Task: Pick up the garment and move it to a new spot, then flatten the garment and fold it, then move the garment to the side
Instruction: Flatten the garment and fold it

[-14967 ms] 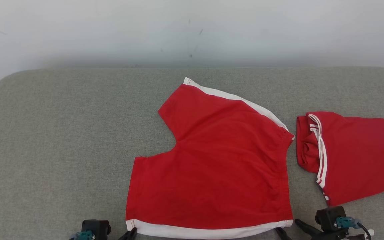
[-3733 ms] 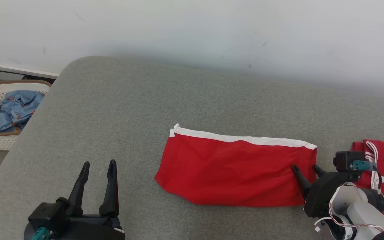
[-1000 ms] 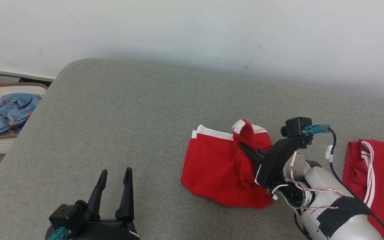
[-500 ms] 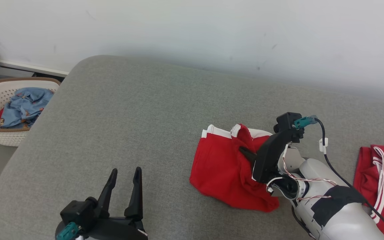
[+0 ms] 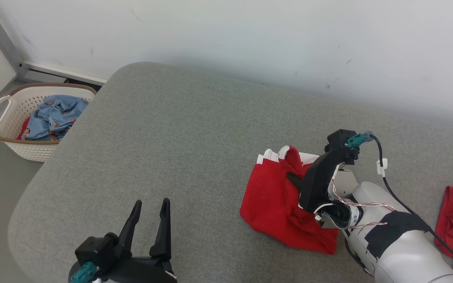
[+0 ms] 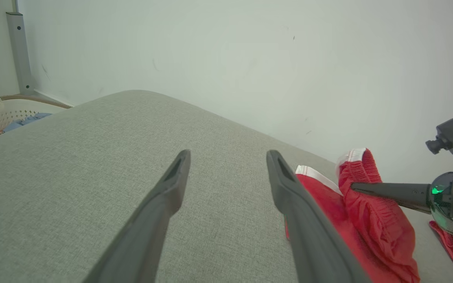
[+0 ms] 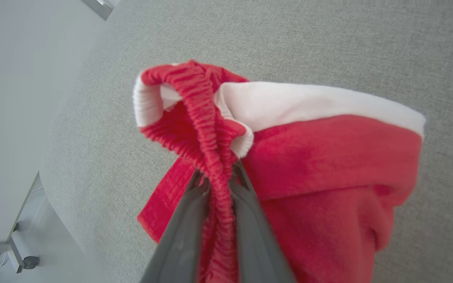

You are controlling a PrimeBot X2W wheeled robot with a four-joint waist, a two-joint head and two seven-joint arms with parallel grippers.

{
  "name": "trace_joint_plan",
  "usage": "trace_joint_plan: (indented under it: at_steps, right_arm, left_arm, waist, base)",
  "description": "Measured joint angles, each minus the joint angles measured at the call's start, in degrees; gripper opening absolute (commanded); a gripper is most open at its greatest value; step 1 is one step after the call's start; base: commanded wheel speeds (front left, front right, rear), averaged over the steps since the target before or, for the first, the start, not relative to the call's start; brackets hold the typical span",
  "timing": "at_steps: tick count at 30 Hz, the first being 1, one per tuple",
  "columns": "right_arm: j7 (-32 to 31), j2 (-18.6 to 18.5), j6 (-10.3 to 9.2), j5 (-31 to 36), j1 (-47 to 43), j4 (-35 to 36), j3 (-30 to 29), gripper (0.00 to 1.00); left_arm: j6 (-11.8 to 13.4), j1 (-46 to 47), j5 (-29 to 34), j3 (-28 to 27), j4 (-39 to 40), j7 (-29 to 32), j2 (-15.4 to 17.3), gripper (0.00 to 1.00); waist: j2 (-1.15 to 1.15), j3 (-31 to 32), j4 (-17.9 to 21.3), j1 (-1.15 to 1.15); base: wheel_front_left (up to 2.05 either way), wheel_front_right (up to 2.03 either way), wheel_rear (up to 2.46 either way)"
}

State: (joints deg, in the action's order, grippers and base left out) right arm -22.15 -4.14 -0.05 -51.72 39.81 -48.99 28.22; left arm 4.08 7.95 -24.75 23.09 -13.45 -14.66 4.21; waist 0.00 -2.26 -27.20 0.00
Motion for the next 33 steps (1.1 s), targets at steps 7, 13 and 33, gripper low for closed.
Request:
trace_joint_plan:
  at_steps: [7, 13, 33]
  right_arm:
    - [1.58, 0.12, 1.08, 0.3, 0.69, -1.59, 0.16, 1.0]
    - [4.67, -0.57, 3.11, -0.88, -0.14, -0.73, -1.85, 1.0]
    - [11.58, -6.69, 3.03, 3.1, -6.63, 3.49, -0.6, 1.0]
  left_arm:
    - [0.03, -0.72, 0.01, -0.47, -0.34, 0.0, -0.01, 1.0]
    - [-0.04, -0.76, 0.02, -0.36, -0.63, 0.0, 0.19, 1.0]
    - [-0.05, -2.32, 1.65, -0.19, 3.6, 0.0, 1.54, 1.0]
  waist:
    - [0.0, 0.67, -0.03, 0.0]
    - [0.0, 1.76, 0.6, 0.0]
    - [0.0, -1.71, 6.91, 0.0]
  base:
    - [0.0, 0.0, 0.0]
    - [0.0, 0.0, 0.0]
    - [0.0, 0.0, 0.0]
